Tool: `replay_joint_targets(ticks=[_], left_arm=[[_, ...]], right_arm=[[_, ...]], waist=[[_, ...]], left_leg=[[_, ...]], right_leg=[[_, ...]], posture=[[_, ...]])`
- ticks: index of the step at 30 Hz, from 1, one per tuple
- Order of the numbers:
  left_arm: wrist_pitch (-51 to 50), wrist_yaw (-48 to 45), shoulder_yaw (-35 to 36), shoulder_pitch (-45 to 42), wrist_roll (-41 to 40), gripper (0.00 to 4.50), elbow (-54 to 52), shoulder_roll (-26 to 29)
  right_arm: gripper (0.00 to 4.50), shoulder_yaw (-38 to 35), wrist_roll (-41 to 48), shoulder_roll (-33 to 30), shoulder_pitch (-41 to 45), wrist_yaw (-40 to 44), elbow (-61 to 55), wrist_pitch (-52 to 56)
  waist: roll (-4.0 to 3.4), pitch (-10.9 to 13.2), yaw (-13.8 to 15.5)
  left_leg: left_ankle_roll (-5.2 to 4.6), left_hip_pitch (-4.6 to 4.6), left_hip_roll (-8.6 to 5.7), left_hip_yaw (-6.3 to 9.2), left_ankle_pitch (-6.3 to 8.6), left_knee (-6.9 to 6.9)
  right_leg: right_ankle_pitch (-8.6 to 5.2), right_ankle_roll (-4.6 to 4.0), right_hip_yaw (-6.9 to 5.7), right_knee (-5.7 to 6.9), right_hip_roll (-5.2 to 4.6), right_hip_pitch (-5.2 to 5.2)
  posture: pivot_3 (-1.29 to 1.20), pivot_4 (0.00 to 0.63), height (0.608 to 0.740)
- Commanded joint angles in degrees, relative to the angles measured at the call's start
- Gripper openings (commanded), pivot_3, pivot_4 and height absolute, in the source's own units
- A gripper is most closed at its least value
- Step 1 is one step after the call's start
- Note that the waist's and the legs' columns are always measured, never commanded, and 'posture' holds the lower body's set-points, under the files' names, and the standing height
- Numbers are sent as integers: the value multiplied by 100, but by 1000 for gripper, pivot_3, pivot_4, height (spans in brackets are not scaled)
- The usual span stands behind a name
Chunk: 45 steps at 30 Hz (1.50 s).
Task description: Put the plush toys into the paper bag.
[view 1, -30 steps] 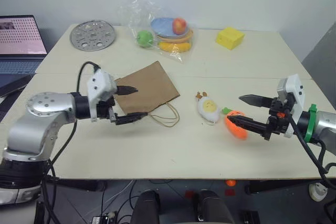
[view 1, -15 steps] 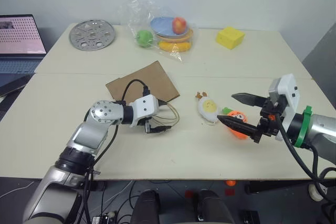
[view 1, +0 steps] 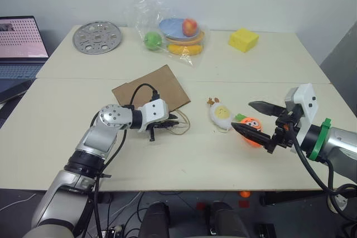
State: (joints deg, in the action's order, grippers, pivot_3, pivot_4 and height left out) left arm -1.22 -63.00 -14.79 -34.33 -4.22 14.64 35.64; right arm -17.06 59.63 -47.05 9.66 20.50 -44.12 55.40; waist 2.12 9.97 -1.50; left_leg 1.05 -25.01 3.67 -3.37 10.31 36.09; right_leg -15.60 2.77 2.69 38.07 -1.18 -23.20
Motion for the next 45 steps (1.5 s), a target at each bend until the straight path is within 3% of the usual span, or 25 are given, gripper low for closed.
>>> replay_joint_targets(ticks=[1,7,9,17,20,21,31,37,45], left_arm=[[-154,-128,373,-269,-336,27,-47,-14],[-1618,-207,1230,-890,-1497,27,-264,-22],[-2283,-343,1493,-1123,-1999,0,-476,62],[-2918,-594,1643,-1394,-2456,0,-791,184],[-2995,-582,1637,-1306,-2524,0,-948,163],[-2998,-563,1634,-1271,-2525,0,-999,158],[-3134,-332,1851,-1074,-2643,0,-1326,248],[-2801,215,2122,-1187,-2458,0,-1233,196],[-2498,1343,2992,-1864,-2723,0,-1004,-16]], right_arm=[[4500,80,-233,20,18,-43,-68,-224],[4500,792,-1044,498,267,-99,344,-665],[4136,1250,-1447,806,530,-71,687,-899],[1342,2571,-2755,2062,1763,214,2247,-1690],[203,2974,-3296,2738,2340,239,3316,-2056],[42,3095,-3471,2929,2504,269,3666,-2180],[42,3624,-4551,4399,3074,506,6057,-3100],[42,3828,-5236,4883,3165,419,7351,-3491],[42,3656,-5767,5312,3399,-100,8050,-3766]], waist=[[0,0,-1],[0,0,-5],[0,0,-23],[-1,0,-27],[-1,0,-27],[-1,0,-30],[0,0,-32],[-1,0,-39],[0,0,-40]], left_leg=[[0,0,0,0,0,0],[0,0,1,4,0,3],[0,0,1,4,0,4],[0,3,3,9,0,2],[0,2,3,10,0,2],[0,2,3,9,0,2],[2,5,0,16,0,3],[3,13,4,16,-2,4],[13,15,4,17,-7,4]], right_leg=[[0,0,0,0,0,0],[0,2,-4,4,6,0],[0,3,-3,3,7,1],[1,4,-6,16,16,-4],[1,4,-7,18,16,-5],[1,4,-6,17,16,-6],[-7,13,-7,78,15,-22],[-9,9,-5,91,19,-26],[-9,9,-5,92,18,-24]], posture=[[0,150,740],[0,150,740],[0,150,740],[0,150,740],[0,150,740],[0,150,740],[0,150,740],[0,150,740],[0,150,740]])
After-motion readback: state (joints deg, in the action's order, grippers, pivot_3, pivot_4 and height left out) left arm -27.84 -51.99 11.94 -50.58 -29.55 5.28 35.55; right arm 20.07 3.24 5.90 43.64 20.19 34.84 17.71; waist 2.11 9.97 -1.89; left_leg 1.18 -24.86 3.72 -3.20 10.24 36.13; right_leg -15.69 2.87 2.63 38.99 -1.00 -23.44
